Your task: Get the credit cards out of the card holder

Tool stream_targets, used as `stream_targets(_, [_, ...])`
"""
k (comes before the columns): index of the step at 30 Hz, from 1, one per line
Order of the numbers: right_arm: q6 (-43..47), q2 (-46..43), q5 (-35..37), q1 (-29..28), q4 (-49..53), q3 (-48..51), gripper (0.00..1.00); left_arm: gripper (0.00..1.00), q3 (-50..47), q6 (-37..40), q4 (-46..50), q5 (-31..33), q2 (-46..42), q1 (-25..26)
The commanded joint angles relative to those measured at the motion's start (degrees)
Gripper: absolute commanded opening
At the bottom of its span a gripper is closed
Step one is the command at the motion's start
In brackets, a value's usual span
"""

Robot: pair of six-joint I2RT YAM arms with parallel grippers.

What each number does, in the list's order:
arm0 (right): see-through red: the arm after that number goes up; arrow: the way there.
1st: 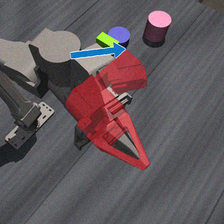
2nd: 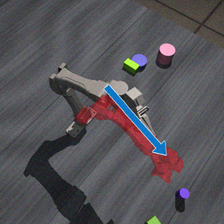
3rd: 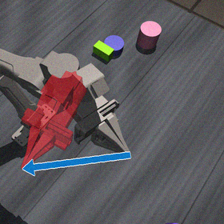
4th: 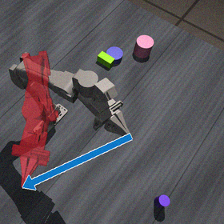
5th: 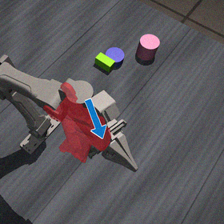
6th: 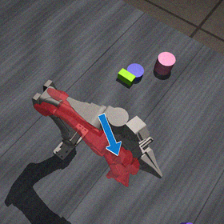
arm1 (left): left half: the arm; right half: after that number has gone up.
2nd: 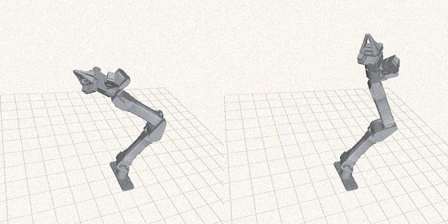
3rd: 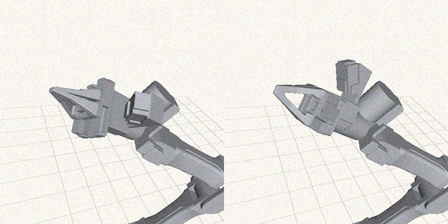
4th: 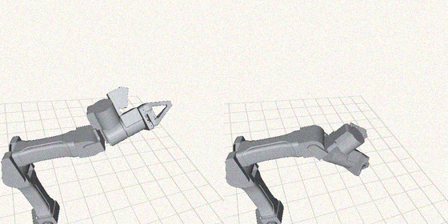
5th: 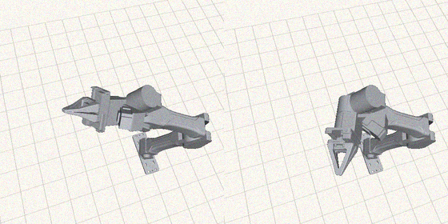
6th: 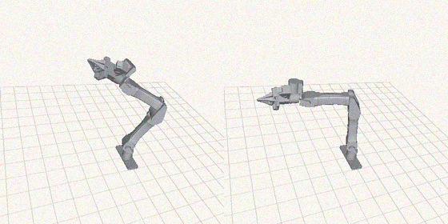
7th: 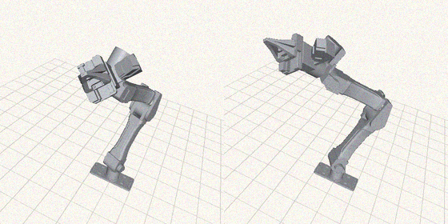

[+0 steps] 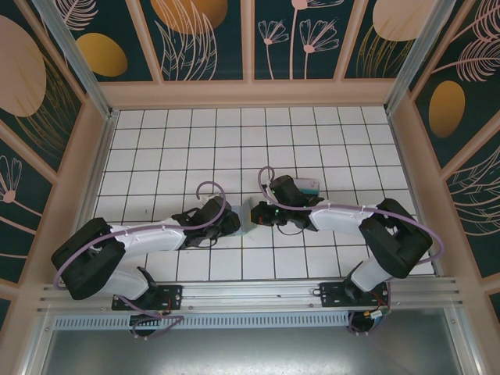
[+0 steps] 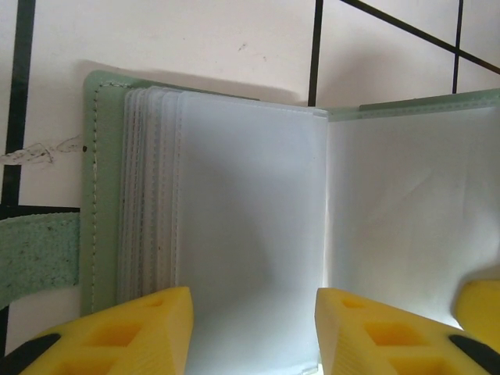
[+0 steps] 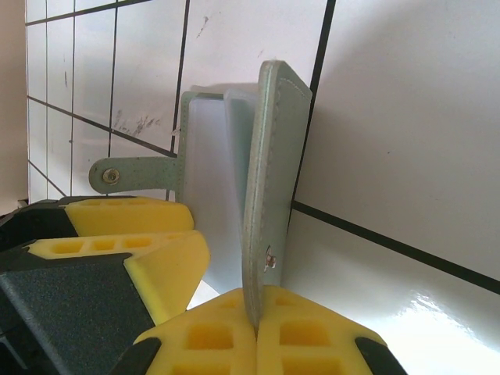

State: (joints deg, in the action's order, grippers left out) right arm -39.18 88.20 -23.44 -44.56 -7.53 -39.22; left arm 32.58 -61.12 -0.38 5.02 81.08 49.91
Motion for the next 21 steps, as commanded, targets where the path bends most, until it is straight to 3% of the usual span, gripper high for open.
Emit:
stream_targets(1, [-0.1, 0.3, -0.2, -0.6, -1.8, 1.0, 0.0, 0.47, 1.1, 0.9, 2.9, 1.9, -1.5, -0.2])
stream_targets(6, [-0.3, 0.5, -0.1, -0.6, -2.0, 1.2, 0.0, 0.48, 1.0, 1.4, 5.7, 5.5, -4.4, -0.2])
stream_targets(21, [0.1, 1.0, -0.4, -0.7, -1.9, 0.7, 0.0, 0.47, 1.5, 2.5, 2.4, 0.6, 1.3, -0.3])
